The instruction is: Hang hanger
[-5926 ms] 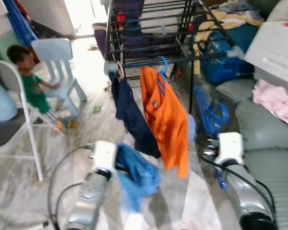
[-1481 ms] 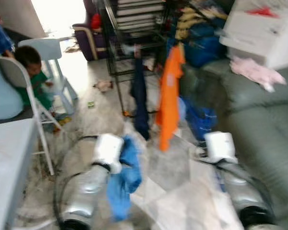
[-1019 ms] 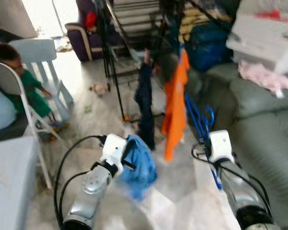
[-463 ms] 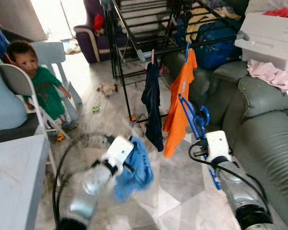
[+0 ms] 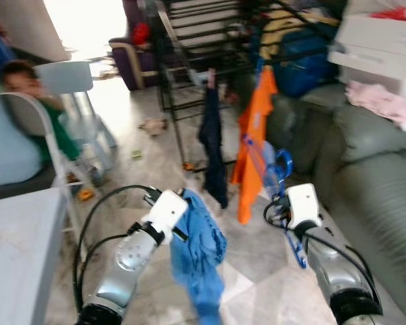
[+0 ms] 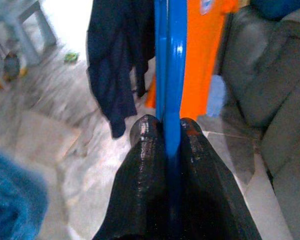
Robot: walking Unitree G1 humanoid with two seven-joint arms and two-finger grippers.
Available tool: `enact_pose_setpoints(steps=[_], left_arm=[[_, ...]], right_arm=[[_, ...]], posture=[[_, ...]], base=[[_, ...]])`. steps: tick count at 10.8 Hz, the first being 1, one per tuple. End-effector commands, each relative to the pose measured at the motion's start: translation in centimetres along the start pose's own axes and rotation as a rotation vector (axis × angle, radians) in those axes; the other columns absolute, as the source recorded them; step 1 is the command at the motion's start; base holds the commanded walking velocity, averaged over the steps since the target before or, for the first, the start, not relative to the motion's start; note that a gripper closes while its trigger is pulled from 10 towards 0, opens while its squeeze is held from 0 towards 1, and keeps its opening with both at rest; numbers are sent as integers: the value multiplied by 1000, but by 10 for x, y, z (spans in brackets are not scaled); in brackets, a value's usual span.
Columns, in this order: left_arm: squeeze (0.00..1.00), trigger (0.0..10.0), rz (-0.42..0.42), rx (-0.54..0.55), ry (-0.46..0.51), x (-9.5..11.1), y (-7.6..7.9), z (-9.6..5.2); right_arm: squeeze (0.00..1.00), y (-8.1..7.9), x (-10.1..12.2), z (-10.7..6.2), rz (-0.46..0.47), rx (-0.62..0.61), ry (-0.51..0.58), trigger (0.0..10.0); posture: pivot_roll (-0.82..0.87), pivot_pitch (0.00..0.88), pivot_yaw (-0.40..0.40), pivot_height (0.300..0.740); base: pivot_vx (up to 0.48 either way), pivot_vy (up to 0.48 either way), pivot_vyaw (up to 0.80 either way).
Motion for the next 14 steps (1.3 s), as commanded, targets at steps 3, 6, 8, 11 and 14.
enact_pose_setpoints(steps=[3,6,8,11,14], left_arm=[[0,10000,102,98,-7,1,-31,5],[0,10000,54,94,-3,1,-23,4],[0,10000,21,65,4,0,-16,1],[0,10000,1,80,1,0,-17,2],[0,10000,-9,65,1,0,-12,3]], right_arm=[[0,6,16,1,-107,89,11,10000],[0,-6,9,1,-96,122,-22,10000],[0,-20,7,1,-119,179,-25,10000],[0,-21,9,2,-133,187,-25,10000],[0,-27,4,-2,-143,207,-32,10000]], posture=[[-94,0,83,740],[-92,0,84,740],[-84,0,78,740],[-88,0,78,740],[-95,0,79,740]], base=[[0,0,0],[0,0,-533],[0,0,-800],[0,0,-708],[0,0,0]])
Point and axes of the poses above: a point about 5 cm out from each wrist's last joint towards the gripper, its own z axis pointing out of the wrist towards the gripper, its own x axis along the axis of the wrist's last joint, y = z × x, the point moved 2 cm from there along z, pointing out of the wrist towards the gripper, and after that the axes turned 5 degrees about z, right-handed, at the moved point
